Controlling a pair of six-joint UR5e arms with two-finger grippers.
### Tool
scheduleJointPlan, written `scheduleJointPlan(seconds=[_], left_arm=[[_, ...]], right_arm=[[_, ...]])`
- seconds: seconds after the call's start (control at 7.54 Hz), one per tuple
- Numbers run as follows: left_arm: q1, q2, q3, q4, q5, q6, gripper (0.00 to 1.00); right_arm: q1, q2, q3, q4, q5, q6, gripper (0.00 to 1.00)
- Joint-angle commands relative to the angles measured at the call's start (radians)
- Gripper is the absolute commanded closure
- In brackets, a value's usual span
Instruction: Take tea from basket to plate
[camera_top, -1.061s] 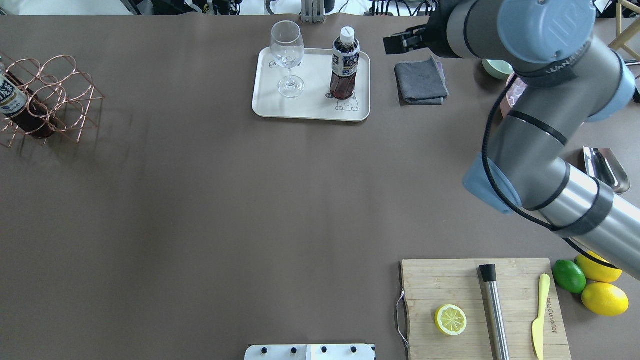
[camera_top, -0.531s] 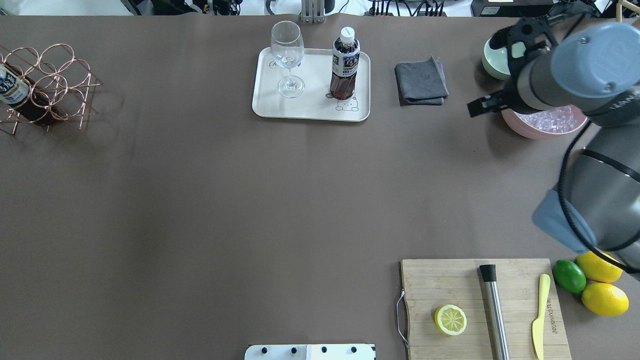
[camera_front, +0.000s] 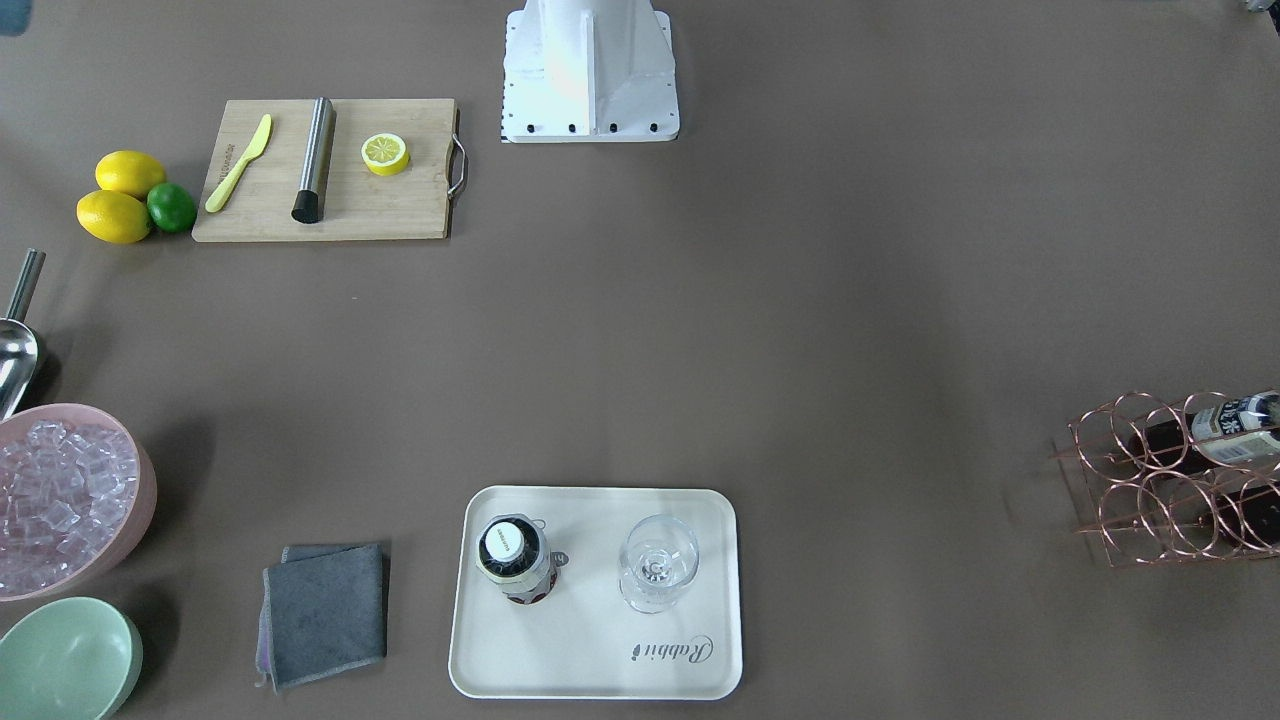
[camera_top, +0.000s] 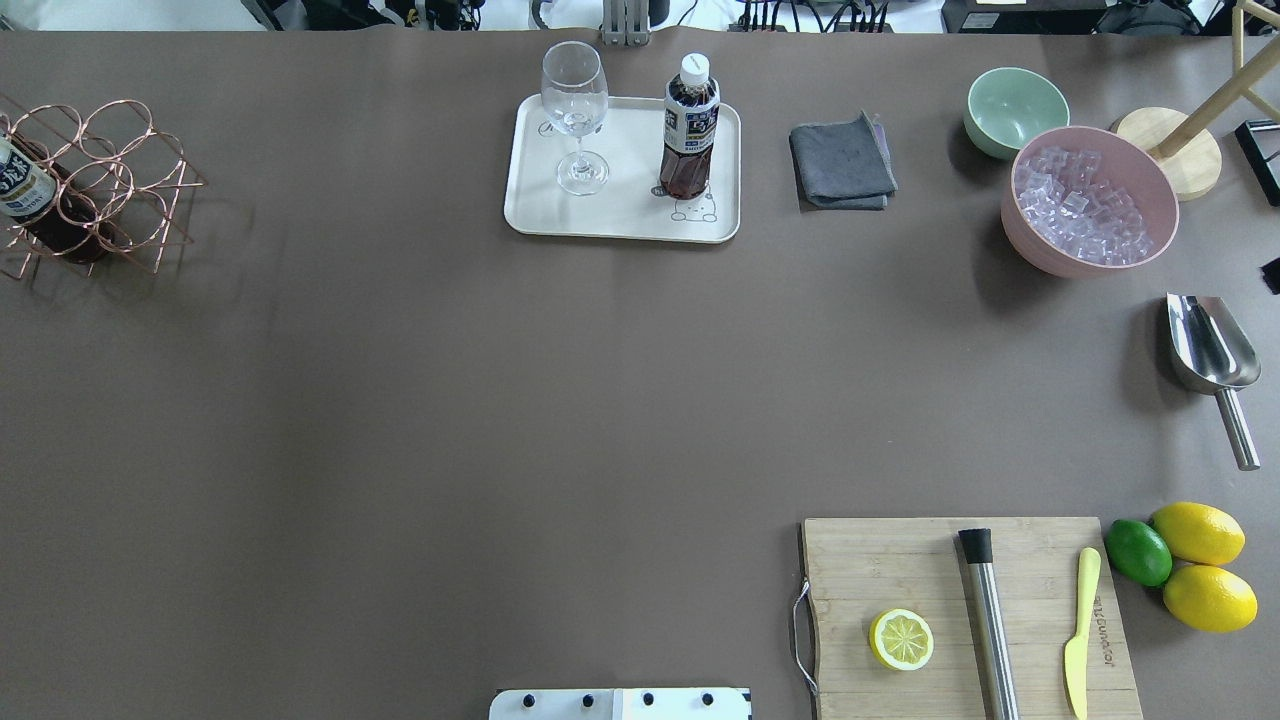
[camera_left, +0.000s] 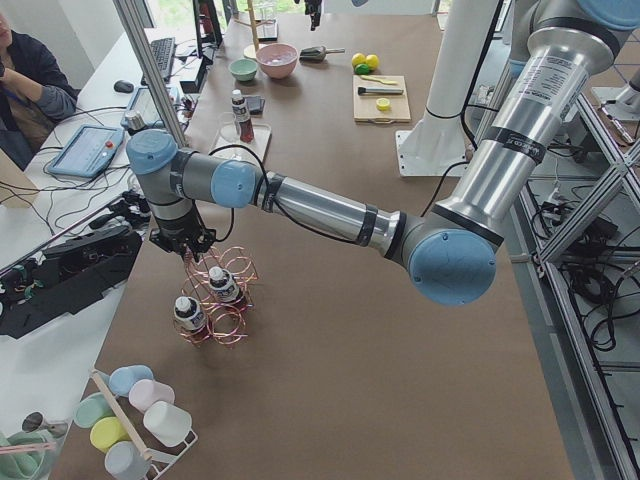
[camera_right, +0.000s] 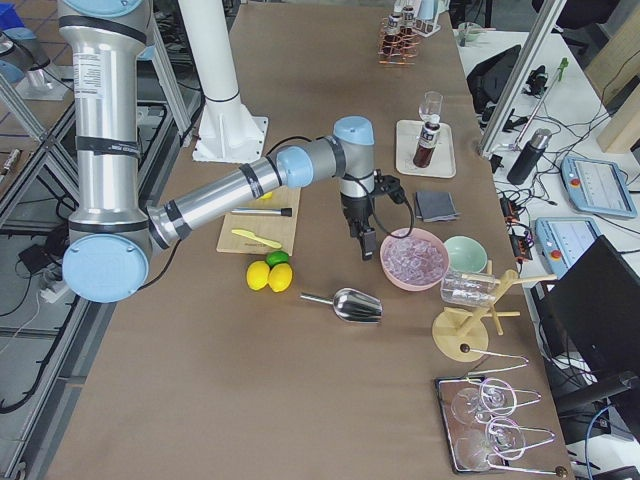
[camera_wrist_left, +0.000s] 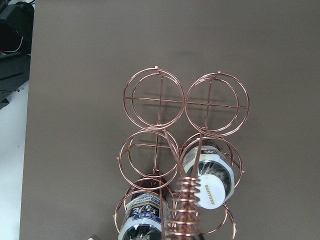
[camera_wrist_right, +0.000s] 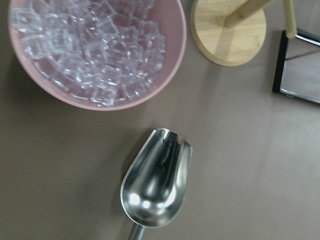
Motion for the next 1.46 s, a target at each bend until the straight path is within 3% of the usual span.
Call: scheduleJointPlan(seconds=[0.0,0.27,0.53,1.06,1.19,1.33], left_arm=[[0.0,0.006,-0.006,-0.002,0.0,0.0,1.0],[0.003,0.008,-0.012,-0.002,0.0,0.0,1.0],[0.005,0.011,-0.02,-0.001,0.0,0.0,1.0],[0.005,0.011,-0.021,-0.001,0.0,0.0,1.0],[0.005,0.011,-0.021,-0.001,0.0,-0.002,0.96],[0.006,0.011,-0.021,-0.001,-0.002,-0.003,0.04]], right_arm=[[0.338,-0.045,-0.211,-0.001,0.278,-0.234,0.0],[0.385,-0.044,-0.294,-0.001,0.323,-0.239,0.0],[0.35,-0.025,-0.338,-0.001,0.413,-0.23,0.0],[0.329,-0.027,-0.356,-0.001,0.415,-0.233,0.0],[0.329,-0.03,-0.367,-0.001,0.414,-0.233,0.0],[0.329,-0.03,-0.376,-0.001,0.417,-0.233,0.0]])
